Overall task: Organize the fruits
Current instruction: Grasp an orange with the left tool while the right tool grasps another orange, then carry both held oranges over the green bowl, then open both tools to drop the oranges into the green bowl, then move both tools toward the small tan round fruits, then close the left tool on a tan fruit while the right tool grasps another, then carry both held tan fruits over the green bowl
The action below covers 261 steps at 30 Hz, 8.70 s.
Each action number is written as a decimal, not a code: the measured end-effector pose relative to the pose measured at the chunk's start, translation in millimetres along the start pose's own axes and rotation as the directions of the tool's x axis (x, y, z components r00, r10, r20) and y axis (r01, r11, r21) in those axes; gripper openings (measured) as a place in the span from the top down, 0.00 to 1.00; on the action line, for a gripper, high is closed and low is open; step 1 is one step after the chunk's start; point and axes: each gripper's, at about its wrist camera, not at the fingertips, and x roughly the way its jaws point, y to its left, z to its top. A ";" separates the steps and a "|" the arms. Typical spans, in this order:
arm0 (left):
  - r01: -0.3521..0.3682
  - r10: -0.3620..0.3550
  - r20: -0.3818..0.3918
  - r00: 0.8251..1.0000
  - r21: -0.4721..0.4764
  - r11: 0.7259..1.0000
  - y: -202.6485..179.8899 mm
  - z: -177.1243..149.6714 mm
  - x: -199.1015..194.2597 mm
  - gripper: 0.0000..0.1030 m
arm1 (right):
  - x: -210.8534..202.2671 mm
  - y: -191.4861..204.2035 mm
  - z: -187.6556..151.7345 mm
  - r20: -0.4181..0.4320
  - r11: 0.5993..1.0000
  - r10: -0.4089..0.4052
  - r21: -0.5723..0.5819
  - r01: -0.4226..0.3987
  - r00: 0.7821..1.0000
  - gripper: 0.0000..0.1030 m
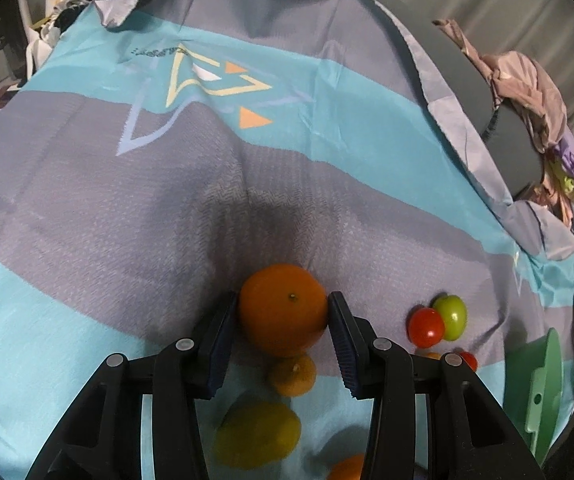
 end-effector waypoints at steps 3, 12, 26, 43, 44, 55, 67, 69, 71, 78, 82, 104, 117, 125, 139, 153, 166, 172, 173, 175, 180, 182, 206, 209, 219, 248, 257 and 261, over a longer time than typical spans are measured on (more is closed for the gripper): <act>0.019 -0.019 0.017 1.000 -0.005 1.000 1.0 -4.2 -11.5 0.57 | -9.6 -3.8 -1.4 0.020 1.000 -0.006 0.018 0.006 1.000 0.59; 0.021 -0.024 0.080 0.996 0.048 0.999 -12.7 -19.6 -40.3 0.57 | -29.3 -14.2 -4.5 0.067 0.997 -0.045 0.062 0.041 0.997 0.59; 0.060 -0.084 0.153 0.985 0.156 0.986 -44.0 -38.1 -74.5 0.57 | -73.2 -41.8 -0.3 0.166 0.990 -0.076 0.130 0.055 0.983 0.59; 0.111 -0.178 0.178 0.968 0.335 0.936 -95.8 -69.1 -100.9 0.57 | -134.3 -81.8 -27.1 0.270 0.954 -0.164 0.289 0.082 0.949 0.59; 0.117 -0.188 0.175 0.966 0.350 0.929 -99.5 -71.7 -102.1 0.57 | -137.2 -83.9 -27.9 0.275 0.951 -0.175 0.295 0.090 0.945 0.59; 0.139 -0.238 0.159 0.958 0.468 0.873 -145.0 -96.1 -105.3 0.57 | -169.8 -107.2 -37.6 0.329 0.929 -0.218 0.357 0.092 0.919 0.59; 0.190 -0.283 0.098 0.954 0.533 0.825 -202.2 -112.4 -87.7 0.57 | -204.5 -142.6 -52.9 0.359 0.895 -0.284 0.433 0.111 0.889 0.59; 0.194 -0.285 0.089 0.954 0.540 0.819 -210.2 -115.4 -83.6 0.57 | -208.4 -148.3 -55.9 0.360 0.891 -0.284 0.443 0.105 0.889 0.59; 0.207 -0.294 0.076 0.953 0.544 0.813 -219.3 -118.3 -79.0 0.57 | -212.7 -154.7 -59.3 0.359 0.882 -0.297 0.457 0.111 0.885 0.59; 0.232 -0.301 0.033 0.953 0.560 0.796 -241.9 -127.4 -64.7 0.57 | -217.4 -174.4 -67.8 0.336 0.857 -0.329 0.499 0.130 0.883 0.59; 0.254 -0.303 -0.005 0.953 0.557 0.791 -248.9 -130.4 -54.9 0.57 | -218.0 -186.1 -72.4 0.315 0.839 -0.350 0.524 0.145 0.882 0.59; 0.243 -0.240 -0.084 0.967 0.587 0.772 -272.7 -145.1 -16.5 0.56 | -191.3 -218.0 -80.9 0.153 0.788 -0.371 0.574 0.223 0.916 0.58; 0.278 -0.248 -0.132 0.960 0.573 0.771 -270.8 -144.8 -16.5 0.57 | -190.6 -219.7 -81.8 0.125 0.766 -0.395 0.592 0.251 0.910 0.41; 0.298 -0.319 -0.062 0.946 0.562 0.772 -251.6 -133.1 -58.2 0.42 | -202.9 -203.0 -75.0 0.197 0.788 -0.406 0.570 0.233 0.892 0.35; 0.092 -0.166 0.160 0.973 0.392 0.916 -128.9 -93.6 -114.1 0.42 | -194.8 -162.9 -54.6 0.244 0.833 -0.422 0.484 0.267 0.873 0.34; -0.018 -0.003 0.184 0.983 0.116 0.993 -25.0 -69.3 -97.1 0.42 | -156.4 -121.0 -34.7 0.242 0.898 -0.334 0.375 0.229 0.911 0.34; 0.049 -0.061 0.114 0.992 0.100 0.994 -7.7 -45.6 -69.3 0.42 | -111.2 -74.0 4.0 0.205 0.954 -0.101 0.299 0.036 0.973 0.49; 0.074 -0.078 0.050 0.996 0.076 0.994 -10.6 -30.5 -42.0 0.49 | -52.7 -61.2 31.8 0.074 0.957 -0.064 0.287 0.040 0.995 0.68; 0.072 -0.075 0.035 0.997 0.076 0.995 -11.4 -29.8 -37.1 0.51 | -43.2 -60.6 35.5 0.057 0.956 -0.082 0.285 0.063 0.995 0.69; 0.058 -0.059 0.009 0.998 0.078 0.995 -12.8 -28.7 -26.9 0.52 | -30.3 -61.9 41.1 0.034 0.951 -0.133 0.287 0.118 0.990 0.69; 0.023 -0.021 -0.029 0.999 0.072 0.997 -12.4 -25.4 -10.3 0.53 | -2.9 -70.4 46.7 -0.032 0.944 -0.182 0.273 0.184 0.983 0.69; 0.019 -0.016 -0.044 0.999 0.076 0.997 -12.9 -25.9 -4.8 0.53 | 0.8 -74.4 47.7 -0.043 0.942 -0.195 0.269 0.199 0.980 0.69; -0.097 0.097 0.004 0.995 0.087 0.991 -11.6 -23.8 9.0 0.75 | 15.1 -74.9 44.9 -0.048 0.951 -0.224 0.208 0.229 0.973 0.73; -0.085 0.084 0.016 0.996 0.096 0.992 -16.8 -25.9 2.3 0.75 | 4.6 -71.5 42.2 -0.030 0.955 -0.208 0.208 0.210 0.978 0.73; -0.014 0.005 0.082 0.997 0.113 0.994 -35.0 -42.5 -36.7 0.75 | -46.5 -52.5 17.2 0.059 0.968 -0.157 0.206 0.142 0.986 0.73; 0.113 -0.156 0.154 0.976 0.258 0.959 -73.2 -79.5 -92.9 0.75 | -114.9 -63.3 -22.3 0.231 0.958 -0.113 0.282 0.044 0.966 0.73; 0.151 -0.202 0.148 0.968 0.300 0.942 -85.6 -88.7 -101.9 0.75 | -142.6 -75.8 -27.1 0.290 0.949 -0.128 0.314 0.032 0.949 0.73; 0.162 -0.219 0.149 0.964 0.324 0.932 -93.3 -93.4 -105.8 0.75 | -149.1 -79.8 -28.1 0.303 0.947 -0.131 0.319 0.029 0.944 0.73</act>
